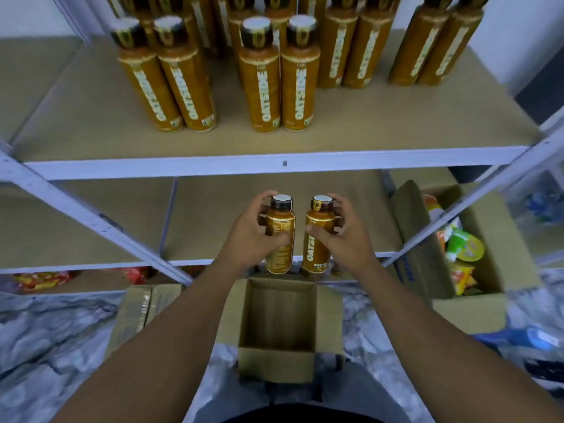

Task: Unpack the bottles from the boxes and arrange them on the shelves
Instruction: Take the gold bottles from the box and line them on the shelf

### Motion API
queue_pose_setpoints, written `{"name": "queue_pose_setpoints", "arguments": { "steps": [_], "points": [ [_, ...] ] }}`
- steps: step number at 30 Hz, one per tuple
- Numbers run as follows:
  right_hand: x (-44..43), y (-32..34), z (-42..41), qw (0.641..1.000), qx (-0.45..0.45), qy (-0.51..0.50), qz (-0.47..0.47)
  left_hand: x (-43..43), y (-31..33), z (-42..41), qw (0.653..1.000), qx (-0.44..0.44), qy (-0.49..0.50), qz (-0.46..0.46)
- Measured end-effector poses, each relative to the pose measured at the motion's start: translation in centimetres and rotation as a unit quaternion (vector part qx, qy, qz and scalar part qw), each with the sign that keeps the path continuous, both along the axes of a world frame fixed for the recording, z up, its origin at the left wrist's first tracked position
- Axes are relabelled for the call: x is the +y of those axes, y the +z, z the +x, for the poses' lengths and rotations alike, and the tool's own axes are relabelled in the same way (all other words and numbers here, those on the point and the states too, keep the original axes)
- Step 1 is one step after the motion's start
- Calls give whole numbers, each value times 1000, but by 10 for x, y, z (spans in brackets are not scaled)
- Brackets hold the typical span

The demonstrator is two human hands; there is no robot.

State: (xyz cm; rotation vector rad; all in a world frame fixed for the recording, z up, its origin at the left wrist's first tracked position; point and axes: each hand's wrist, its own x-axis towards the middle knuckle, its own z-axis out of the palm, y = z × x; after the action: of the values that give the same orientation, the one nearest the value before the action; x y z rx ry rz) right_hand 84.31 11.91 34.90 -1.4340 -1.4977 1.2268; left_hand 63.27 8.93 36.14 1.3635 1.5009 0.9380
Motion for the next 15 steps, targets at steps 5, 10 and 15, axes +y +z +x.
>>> {"name": "queue_pose_setpoints", "arguments": {
  "steps": [5,10,15],
  "points": [
    [15,68,14,997,11,4,74,19,68,14,997,2,-12,71],
    [36,122,29,987,3,-9,158,36,120,31,990,13,-13,140],
    [62,164,49,973,6,-16,228,59,160,54,980,13,-21,199]
  ]
}}
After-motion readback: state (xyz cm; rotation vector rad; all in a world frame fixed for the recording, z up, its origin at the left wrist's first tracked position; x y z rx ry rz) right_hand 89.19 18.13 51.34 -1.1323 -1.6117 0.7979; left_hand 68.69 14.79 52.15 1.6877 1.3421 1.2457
